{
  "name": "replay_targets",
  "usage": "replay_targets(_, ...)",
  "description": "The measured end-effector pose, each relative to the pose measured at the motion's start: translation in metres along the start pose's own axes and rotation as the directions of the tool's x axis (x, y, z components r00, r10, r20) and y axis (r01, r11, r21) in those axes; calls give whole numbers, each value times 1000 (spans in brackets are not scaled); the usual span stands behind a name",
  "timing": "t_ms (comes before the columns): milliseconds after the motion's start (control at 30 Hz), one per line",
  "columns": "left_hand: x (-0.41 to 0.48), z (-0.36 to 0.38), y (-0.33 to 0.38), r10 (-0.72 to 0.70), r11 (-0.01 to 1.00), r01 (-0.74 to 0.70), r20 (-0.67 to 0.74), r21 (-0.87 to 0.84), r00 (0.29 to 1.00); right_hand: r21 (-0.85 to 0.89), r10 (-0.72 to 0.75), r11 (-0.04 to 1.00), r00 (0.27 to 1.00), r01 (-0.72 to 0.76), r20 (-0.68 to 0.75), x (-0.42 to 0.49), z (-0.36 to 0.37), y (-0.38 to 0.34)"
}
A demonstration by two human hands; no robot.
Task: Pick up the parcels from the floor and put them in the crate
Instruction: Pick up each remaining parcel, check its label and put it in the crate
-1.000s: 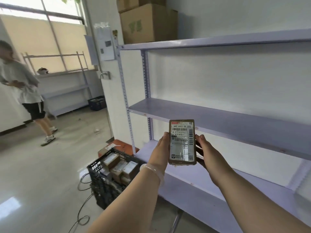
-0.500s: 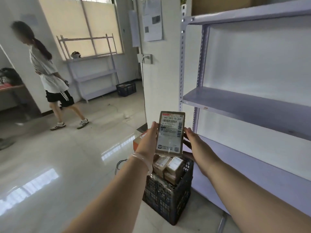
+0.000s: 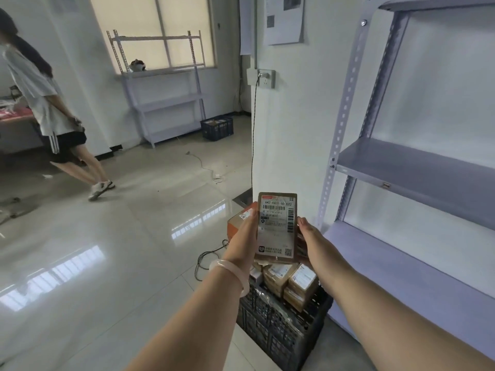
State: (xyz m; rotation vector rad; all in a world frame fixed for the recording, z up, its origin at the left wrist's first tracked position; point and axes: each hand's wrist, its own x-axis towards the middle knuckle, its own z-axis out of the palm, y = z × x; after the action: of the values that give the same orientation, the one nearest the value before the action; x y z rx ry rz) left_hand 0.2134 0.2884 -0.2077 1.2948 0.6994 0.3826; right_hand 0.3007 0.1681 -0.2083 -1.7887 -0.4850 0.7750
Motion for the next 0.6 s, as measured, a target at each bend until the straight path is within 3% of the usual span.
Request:
replay_targets(167,76,11,-1,-58,998,58,15,39,998,88,26,996,998,-21,-56,72,-13,7)
replay_targets(267,118,28,2,-93,992,92,9,90,996,179,60,982,998,-56,-15,105,-32,5)
replay_targets(600,209,62,0,-200,970,188,66,151,978,254,184,955,978,-154,-97,190,-55,21)
